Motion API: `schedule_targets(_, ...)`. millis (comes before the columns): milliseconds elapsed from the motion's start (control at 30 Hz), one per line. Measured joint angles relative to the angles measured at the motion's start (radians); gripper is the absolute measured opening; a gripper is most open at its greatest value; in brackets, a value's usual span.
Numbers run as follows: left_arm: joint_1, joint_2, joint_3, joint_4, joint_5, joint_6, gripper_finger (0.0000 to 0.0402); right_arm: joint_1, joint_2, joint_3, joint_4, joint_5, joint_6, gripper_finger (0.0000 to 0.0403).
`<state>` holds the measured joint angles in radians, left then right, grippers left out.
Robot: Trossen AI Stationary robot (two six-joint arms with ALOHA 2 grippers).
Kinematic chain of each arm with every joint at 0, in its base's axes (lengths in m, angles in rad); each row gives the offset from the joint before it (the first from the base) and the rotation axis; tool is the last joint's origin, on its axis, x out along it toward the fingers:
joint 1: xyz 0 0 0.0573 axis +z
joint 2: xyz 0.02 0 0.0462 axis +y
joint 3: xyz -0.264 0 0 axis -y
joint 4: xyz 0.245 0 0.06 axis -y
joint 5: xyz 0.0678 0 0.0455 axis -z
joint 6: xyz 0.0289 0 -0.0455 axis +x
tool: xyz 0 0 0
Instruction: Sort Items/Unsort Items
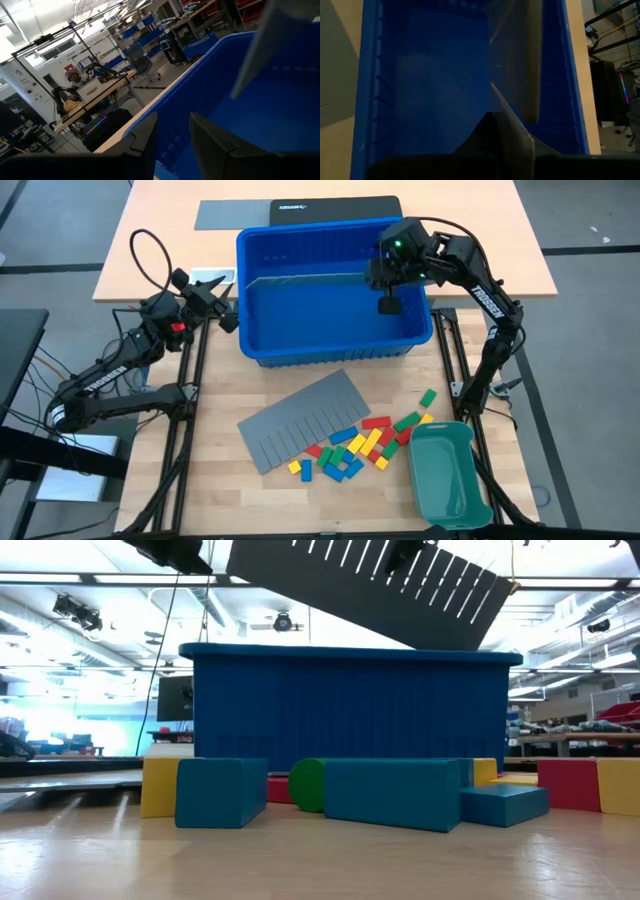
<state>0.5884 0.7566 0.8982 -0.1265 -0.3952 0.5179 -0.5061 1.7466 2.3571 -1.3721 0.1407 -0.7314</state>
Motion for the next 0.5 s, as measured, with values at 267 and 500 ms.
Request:
schedule_targets(267,0.0,0.0,0.0,0.0,0.0,0.0,0.0118,-0.005,0.0,0.0,0.008,0.0,-0.014,0.0)
schedule_targets(500,0.0,0.0,0.0,0.0,0.0,0.0,0.0118,-0.006,0.0,0.0,0.018,0.001,-0.026,0.0)
